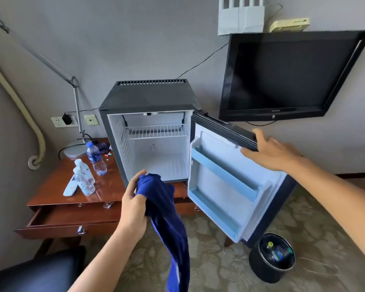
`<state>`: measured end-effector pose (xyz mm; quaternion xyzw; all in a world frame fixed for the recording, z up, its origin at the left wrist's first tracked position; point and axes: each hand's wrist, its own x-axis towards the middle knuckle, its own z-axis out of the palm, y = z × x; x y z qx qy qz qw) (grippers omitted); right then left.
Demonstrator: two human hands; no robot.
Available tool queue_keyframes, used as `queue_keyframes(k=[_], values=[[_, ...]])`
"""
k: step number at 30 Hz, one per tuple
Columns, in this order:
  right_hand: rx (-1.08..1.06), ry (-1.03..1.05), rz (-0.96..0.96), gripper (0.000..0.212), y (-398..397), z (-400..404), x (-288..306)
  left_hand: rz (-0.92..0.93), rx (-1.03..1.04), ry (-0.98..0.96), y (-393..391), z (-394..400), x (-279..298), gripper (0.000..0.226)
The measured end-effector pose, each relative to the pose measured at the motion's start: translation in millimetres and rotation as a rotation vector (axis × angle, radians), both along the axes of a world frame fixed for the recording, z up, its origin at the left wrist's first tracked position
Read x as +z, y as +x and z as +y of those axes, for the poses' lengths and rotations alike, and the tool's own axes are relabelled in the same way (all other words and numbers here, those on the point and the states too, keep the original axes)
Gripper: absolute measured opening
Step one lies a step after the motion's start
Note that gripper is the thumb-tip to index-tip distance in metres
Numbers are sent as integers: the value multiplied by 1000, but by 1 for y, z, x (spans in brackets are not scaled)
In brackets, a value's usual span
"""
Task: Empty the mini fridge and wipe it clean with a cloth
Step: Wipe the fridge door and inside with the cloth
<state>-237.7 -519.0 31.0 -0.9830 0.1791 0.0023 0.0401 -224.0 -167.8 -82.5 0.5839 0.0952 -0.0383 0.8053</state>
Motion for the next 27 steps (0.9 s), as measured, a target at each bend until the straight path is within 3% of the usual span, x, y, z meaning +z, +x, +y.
queue_keyframes(k=[6, 10, 13, 21, 27], values=[[250, -64, 99, 68, -12, 30, -11, 80, 6, 108, -27, 3, -10, 69], [234, 36, 233, 99, -10, 60, -4, 76, -17, 172, -50, 14, -8, 71], [246, 146, 286, 102, -13, 90, 1, 78, -37, 197, -66, 21, -13, 78], [292, 433, 123, 98, -5, 205, -9, 11, -2, 256, -106, 83, -27, 77], [219, 433, 45, 93, 18, 262, -10, -82, -19, 357, -131, 121, -32, 79]])
